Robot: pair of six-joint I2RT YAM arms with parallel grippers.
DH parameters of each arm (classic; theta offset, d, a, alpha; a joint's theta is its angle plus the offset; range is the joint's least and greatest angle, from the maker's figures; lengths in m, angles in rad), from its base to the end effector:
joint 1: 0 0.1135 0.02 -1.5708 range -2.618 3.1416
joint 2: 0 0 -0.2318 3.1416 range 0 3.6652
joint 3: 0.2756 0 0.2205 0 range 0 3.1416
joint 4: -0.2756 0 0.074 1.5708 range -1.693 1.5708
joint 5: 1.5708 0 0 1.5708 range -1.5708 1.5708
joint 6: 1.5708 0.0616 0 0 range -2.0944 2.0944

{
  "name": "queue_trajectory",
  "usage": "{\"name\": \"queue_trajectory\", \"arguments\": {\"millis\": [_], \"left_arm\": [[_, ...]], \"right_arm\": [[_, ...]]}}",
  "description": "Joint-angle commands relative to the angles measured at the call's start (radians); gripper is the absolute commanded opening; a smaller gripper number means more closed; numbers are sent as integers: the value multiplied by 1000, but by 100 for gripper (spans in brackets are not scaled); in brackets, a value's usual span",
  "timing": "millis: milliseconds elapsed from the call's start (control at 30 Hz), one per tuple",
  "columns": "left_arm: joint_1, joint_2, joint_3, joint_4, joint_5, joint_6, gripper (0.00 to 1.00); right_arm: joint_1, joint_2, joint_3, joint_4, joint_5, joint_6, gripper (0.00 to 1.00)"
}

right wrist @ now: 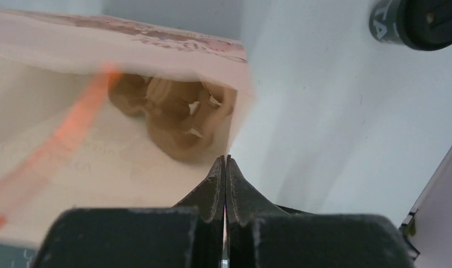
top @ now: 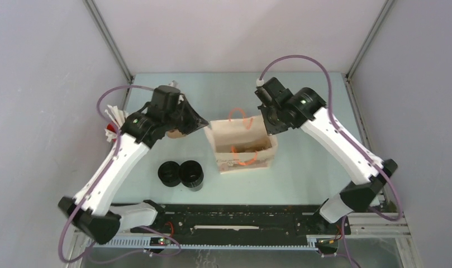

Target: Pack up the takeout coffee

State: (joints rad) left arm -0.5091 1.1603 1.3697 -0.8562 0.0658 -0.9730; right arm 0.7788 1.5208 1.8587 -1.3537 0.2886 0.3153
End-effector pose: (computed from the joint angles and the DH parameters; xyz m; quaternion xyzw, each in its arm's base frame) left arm 0.1994 -0.1160 0.3472 -0.1914 0.8741 -0.3225 0.3088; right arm 0.1965 0.1693 0.3589 -0.1803 0.9354 0.0229 0.3035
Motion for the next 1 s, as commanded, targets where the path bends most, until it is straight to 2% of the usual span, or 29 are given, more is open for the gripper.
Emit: {"name": "queue_trajectory", "arguments": {"millis": [0, 100, 200, 400, 467, 567, 667, 833, 967], "left_arm": [[19, 152, 57, -74, 39, 92, 1], [6, 139, 158, -126, 34, 119, 2], [0, 74, 165, -105, 32, 105, 3], [1, 14, 94, -101, -43, 177, 21], [-1, -5, 86, -113, -53, 199, 30], [-12, -69, 86, -114, -63, 219, 57], [-49, -93, 105, -136, -111, 231, 69], [-164, -46, 101, -182, -214, 220, 72], [-190, -3, 88, -194, -274, 208, 67]], "right_arm": [[-36, 86, 5, 52, -46, -22, 0], [-3, 94, 129, -25, -19, -22, 0], [17, 57, 160, -42, -42, -1, 0], [-33, 11, -40, 86, -93, 8, 0], [-63, 15, -88, 123, -120, 8, 0], [-59, 32, -40, 87, -121, 11, 0], [-52, 5, -28, 104, -123, 12, 0], [-52, 7, -35, 110, -122, 20, 0], [-49, 7, -50, 116, -120, 21, 0]]}}
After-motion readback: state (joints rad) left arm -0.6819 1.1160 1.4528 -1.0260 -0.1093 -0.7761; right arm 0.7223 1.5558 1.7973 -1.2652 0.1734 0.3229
